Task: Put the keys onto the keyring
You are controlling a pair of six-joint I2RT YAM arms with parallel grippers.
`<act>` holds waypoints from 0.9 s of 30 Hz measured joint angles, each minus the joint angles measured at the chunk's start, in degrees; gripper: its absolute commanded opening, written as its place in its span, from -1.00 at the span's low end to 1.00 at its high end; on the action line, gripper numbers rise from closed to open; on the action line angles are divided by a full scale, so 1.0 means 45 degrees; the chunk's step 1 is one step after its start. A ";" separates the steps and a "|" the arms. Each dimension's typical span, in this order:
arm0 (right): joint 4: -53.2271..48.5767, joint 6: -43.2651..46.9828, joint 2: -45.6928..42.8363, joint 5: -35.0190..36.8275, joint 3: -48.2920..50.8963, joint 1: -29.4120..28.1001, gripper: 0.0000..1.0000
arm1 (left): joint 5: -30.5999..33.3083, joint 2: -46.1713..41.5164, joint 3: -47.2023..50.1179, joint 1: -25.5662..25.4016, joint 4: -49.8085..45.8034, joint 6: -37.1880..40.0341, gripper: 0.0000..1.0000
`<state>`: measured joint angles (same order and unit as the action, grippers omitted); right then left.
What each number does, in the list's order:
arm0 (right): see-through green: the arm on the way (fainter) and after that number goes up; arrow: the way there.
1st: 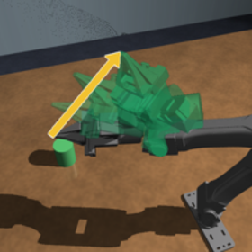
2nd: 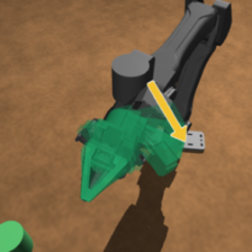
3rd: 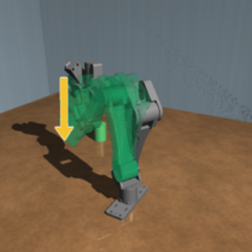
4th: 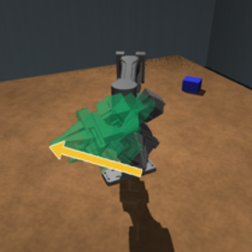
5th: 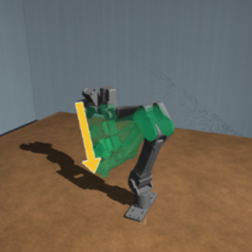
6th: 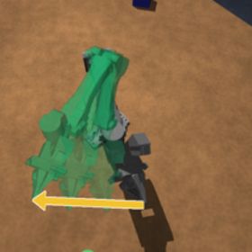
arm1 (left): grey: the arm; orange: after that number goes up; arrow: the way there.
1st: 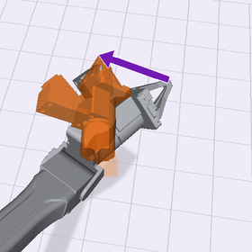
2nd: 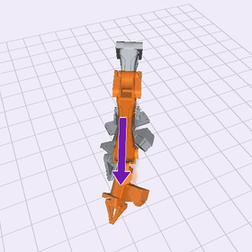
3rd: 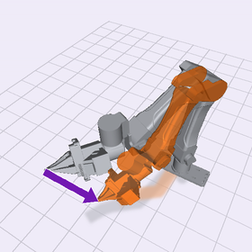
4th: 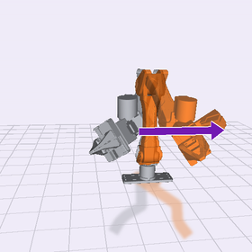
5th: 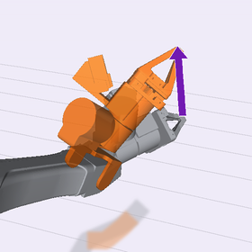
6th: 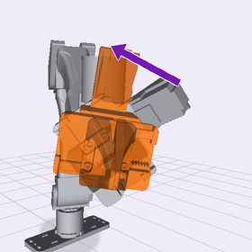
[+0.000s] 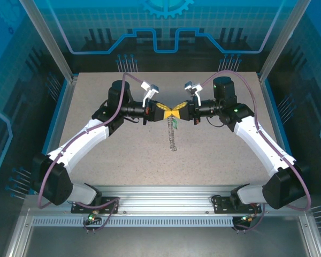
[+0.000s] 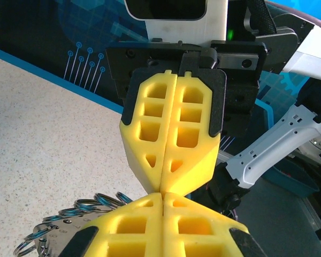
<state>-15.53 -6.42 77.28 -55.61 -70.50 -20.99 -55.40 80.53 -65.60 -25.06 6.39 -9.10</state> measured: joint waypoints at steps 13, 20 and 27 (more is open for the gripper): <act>0.2331 -0.2074 -0.1661 0.1030 0.1676 0.0651 -0.06 | 0.0699 -0.0024 0.1758 -0.0015 0.3905 -0.2676 -1.00; 0.4478 -0.3560 -0.3191 0.2278 0.4099 0.0680 0.06 | 0.1617 -0.0068 0.2696 -0.0053 0.6611 -0.4556 -1.00; 0.5663 -0.4430 -0.3264 0.3381 0.5289 0.0296 0.07 | 0.2603 -0.0238 0.3036 -0.0345 0.7713 -0.5353 -1.00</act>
<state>9.96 -26.35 62.59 -40.40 -46.70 -19.66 -43.68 79.46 -51.94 -26.61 41.10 -33.19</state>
